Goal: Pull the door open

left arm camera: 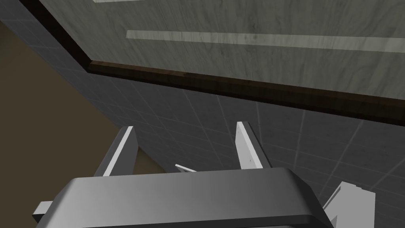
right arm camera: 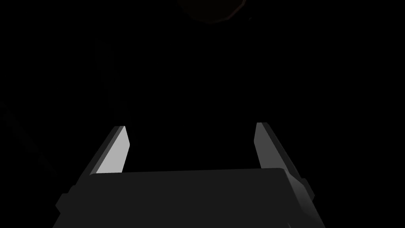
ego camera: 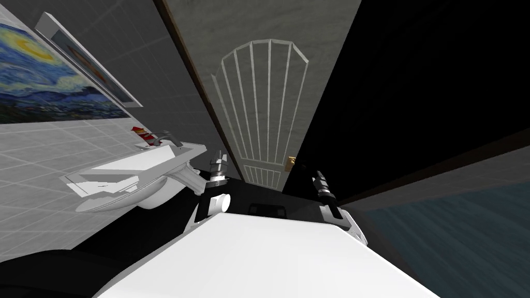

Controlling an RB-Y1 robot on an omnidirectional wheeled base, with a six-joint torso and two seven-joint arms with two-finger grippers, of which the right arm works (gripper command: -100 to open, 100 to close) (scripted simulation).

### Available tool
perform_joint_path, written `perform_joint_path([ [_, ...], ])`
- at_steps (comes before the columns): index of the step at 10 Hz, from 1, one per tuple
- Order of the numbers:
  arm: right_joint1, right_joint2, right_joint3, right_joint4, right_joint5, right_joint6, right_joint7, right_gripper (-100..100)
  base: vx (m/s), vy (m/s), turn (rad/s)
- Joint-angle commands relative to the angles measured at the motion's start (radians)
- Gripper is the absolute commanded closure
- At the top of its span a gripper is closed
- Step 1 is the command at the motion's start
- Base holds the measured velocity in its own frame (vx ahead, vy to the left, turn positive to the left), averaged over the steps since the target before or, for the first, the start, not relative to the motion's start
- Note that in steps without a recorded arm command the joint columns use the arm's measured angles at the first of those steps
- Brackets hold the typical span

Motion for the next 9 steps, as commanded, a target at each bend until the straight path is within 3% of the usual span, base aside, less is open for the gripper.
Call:
perform_joint_path([
  [1, -0.021, 0.013, 0.019, -0.009, 0.004, 0.0, 0.003, -100, 0.246, 0.059, 0.149],
  [2, -0.037, 0.021, 0.037, -0.015, 0.006, -0.004, 0.004, -100, 0.237, 0.099, 0.18],
  [3, -0.035, 0.01, 0.026, -0.003, 0.004, -0.002, 0.002, -100, 0.103, 0.049, 0.033],
  [4, -0.035, 0.01, 0.026, -0.003, 0.004, -0.002, 0.002, 100, -0.009, -0.009, -0.033],
  [9, -0.035, 0.01, 0.026, -0.003, 0.004, -0.002, 0.002, 100, -0.021, -0.006, 0.007],
])
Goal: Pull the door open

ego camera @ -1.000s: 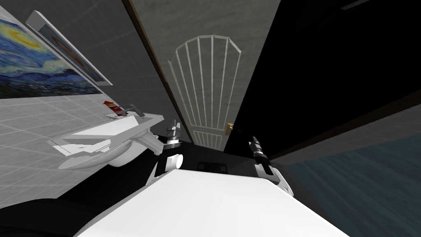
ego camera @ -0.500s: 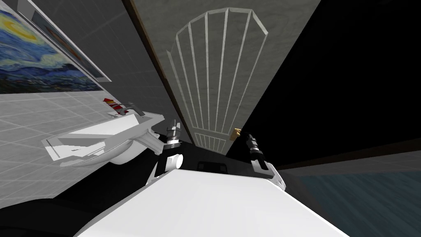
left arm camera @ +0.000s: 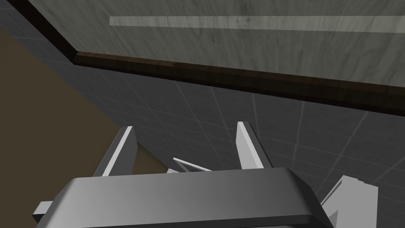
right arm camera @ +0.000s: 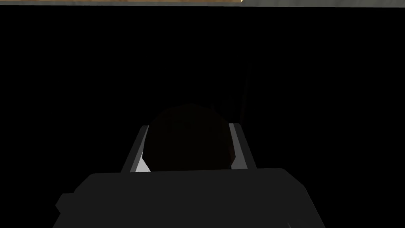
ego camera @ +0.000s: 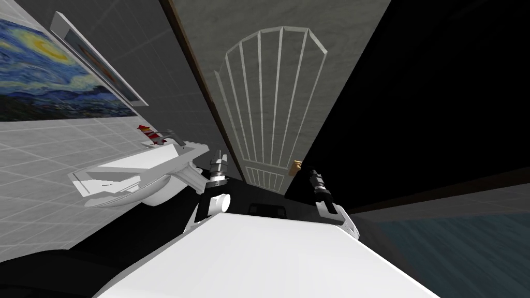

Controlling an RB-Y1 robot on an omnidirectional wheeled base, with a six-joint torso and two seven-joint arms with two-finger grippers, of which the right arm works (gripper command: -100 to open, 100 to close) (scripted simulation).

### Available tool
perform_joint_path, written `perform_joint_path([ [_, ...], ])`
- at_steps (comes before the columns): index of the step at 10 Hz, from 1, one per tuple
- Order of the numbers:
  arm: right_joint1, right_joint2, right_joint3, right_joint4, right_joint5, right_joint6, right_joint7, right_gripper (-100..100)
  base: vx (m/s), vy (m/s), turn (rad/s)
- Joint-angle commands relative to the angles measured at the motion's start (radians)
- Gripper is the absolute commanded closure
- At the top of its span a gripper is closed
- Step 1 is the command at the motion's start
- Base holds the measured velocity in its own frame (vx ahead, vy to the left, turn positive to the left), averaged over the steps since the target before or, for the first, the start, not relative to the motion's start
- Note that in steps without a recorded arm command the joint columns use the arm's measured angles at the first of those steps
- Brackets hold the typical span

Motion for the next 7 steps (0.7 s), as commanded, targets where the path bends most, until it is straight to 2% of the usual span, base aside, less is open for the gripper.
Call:
perform_joint_path([
  [1, 0.019, -0.011, -0.016, 0.005, -0.003, 0.003, -0.003, 100, -0.1, -0.032, -0.101],
  [3, 0.033, -0.021, -0.025, 0.008, -0.004, 0.003, -0.008, 100, -0.185, -0.08, -0.081],
  [4, 0.031, -0.021, -0.013, -0.001, -0.001, -0.004, -0.017, -100, -0.201, -0.01, 0.008],
  [7, 0.047, -0.02, 0.018, -0.032, 0.009, -0.019, -0.04, -100, -0.191, 0.085, 0.052],
])
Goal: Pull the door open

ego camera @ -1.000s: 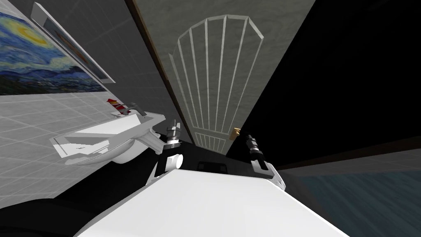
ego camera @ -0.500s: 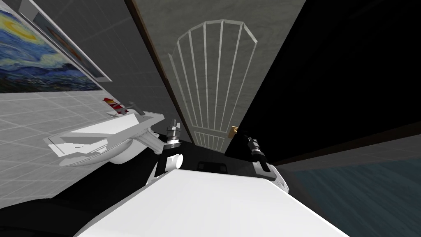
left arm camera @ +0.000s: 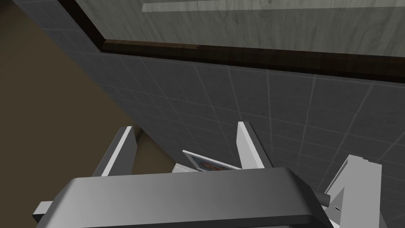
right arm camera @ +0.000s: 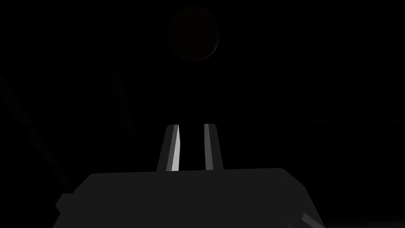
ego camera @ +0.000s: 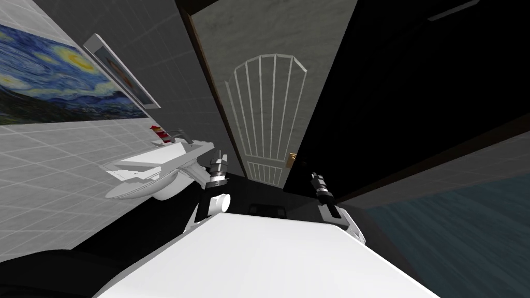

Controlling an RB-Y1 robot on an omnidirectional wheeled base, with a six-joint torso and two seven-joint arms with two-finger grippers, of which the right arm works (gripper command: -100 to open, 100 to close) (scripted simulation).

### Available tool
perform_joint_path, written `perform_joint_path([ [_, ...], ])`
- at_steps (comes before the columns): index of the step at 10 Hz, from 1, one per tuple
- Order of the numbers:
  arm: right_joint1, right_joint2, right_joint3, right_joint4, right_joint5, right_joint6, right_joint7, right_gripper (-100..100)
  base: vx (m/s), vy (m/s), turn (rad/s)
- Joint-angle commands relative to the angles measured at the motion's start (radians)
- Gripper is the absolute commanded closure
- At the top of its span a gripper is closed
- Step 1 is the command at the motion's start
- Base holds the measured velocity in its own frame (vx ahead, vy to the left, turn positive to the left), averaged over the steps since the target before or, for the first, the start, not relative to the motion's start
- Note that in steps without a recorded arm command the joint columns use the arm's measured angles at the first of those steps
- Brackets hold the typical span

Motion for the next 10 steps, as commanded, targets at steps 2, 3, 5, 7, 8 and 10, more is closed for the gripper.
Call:
perform_joint_path([
  [2, 0.009, 0.002, 0.026, -0.022, 0.008, -0.015, -0.018, -100, -0.198, 0.083, 0.062],
  [3, 0.002, 0.001, 0.019, -0.008, 0.006, -0.014, -0.013, -100, -0.073, 0.024, 0.006],
  [5, 0.016, -0.011, -0.025, 0.024, -0.004, -0.006, -0.001, -100, -0.022, -0.088, -0.169],
  [7, 0.012, -0.013, -0.043, 0.042, -0.008, -0.001, 0.01, -100, 0.11, -0.138, -0.065],
  [8, 0.006, -0.012, -0.043, 0.044, -0.009, -0.001, 0.012, -100, 0.157, -0.052, 0.049],
  [10, -0.012, -0.005, -0.033, 0.044, -0.008, -0.003, 0.017, -100, 0.186, 0.001, 0.072],
])
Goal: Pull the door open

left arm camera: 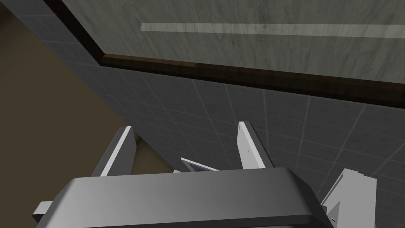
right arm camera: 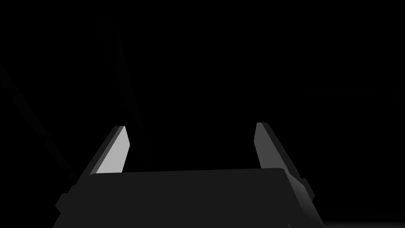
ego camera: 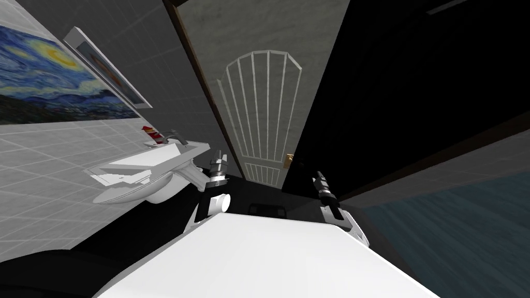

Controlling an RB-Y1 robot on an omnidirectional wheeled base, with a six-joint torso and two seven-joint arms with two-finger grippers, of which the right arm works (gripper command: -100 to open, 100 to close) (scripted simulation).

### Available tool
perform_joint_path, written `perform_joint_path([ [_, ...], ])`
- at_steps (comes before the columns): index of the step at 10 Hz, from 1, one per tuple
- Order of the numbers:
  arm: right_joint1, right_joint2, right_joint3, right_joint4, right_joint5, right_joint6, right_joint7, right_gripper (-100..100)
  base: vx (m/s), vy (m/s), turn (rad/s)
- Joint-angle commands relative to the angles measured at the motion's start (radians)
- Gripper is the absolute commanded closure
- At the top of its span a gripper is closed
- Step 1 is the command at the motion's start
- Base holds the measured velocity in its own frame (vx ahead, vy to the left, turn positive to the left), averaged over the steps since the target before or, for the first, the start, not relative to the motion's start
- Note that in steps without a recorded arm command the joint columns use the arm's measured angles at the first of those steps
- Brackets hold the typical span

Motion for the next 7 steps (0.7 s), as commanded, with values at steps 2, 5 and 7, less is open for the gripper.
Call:
perform_joint_path([
  [2, -0.028, 0.011, 0.023, -0.007, 0.003, -0.007, 0.003, -100, 0.207, 0.04, 0.123],
  [5, -0.031, 0.009, 0.027, -0.013, 0.002, -0.003, 0.0, 100, 0.103, 0.046, 0.048],
  [7, -0.031, 0.009, 0.027, -0.013, 0.002, -0.003, 0.0, 100, -0.032, -0.016, 0.013],
])
